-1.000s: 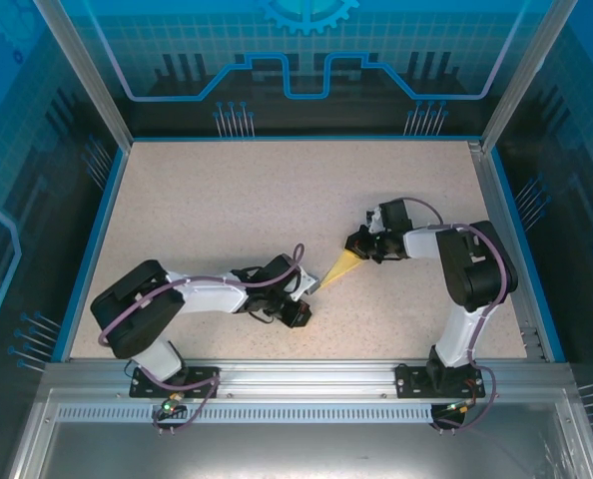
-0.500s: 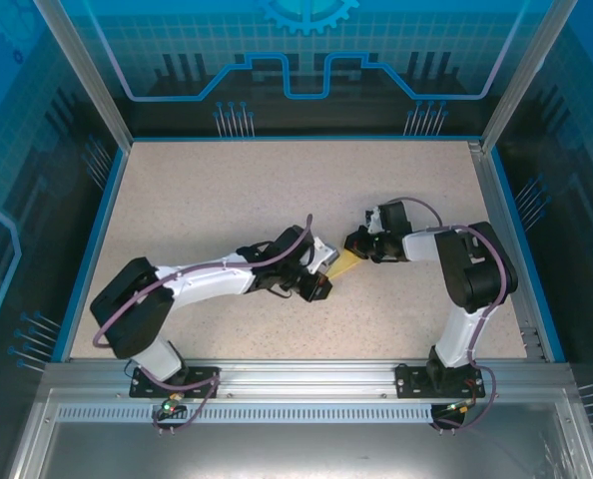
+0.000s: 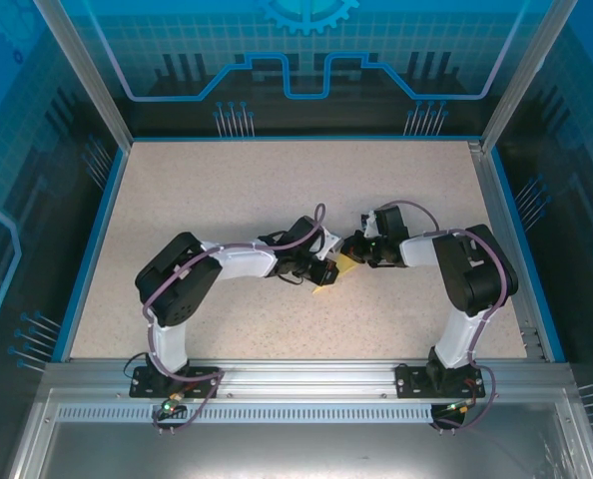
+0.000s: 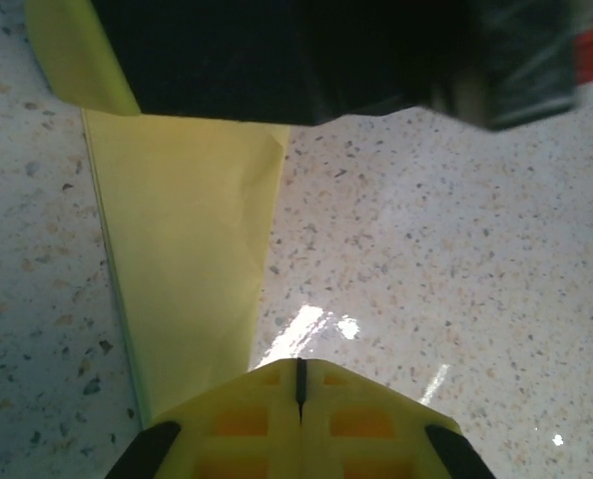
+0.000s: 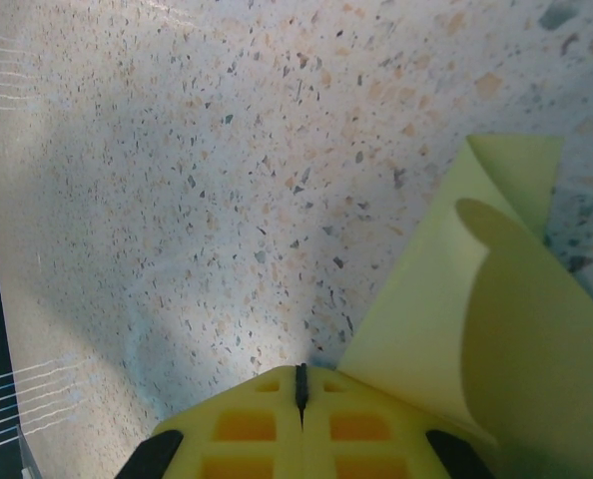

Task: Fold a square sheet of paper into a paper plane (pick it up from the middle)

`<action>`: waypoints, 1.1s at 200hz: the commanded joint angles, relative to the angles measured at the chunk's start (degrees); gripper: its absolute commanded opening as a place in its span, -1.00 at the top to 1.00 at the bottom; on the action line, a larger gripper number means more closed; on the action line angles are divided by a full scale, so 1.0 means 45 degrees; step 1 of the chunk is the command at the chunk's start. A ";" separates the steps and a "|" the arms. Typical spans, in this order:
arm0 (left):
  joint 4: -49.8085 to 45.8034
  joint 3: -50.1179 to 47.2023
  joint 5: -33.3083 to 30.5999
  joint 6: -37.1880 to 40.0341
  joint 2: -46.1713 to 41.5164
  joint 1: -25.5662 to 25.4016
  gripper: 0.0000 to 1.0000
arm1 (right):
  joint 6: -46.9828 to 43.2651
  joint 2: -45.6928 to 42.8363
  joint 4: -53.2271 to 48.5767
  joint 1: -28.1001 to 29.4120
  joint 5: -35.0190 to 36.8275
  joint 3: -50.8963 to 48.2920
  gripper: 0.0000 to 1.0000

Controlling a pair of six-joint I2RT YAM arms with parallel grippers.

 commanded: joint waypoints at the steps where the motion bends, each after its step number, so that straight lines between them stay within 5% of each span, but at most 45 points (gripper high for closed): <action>1: 0.0158 0.0091 0.0363 -0.0242 0.0509 0.0212 1.00 | -0.0120 0.0324 -0.0920 0.0281 -0.0016 -0.0302 1.00; 132: 0.1082 -0.3015 0.0667 -0.0659 0.0496 0.0319 1.00 | -0.1008 0.0608 -0.2093 -0.0914 0.0151 0.0944 1.00; 220: 0.1036 -0.3251 0.0935 -0.0624 0.0478 0.0315 1.00 | -0.1268 0.1452 -0.2841 -0.1512 0.0512 0.2529 1.00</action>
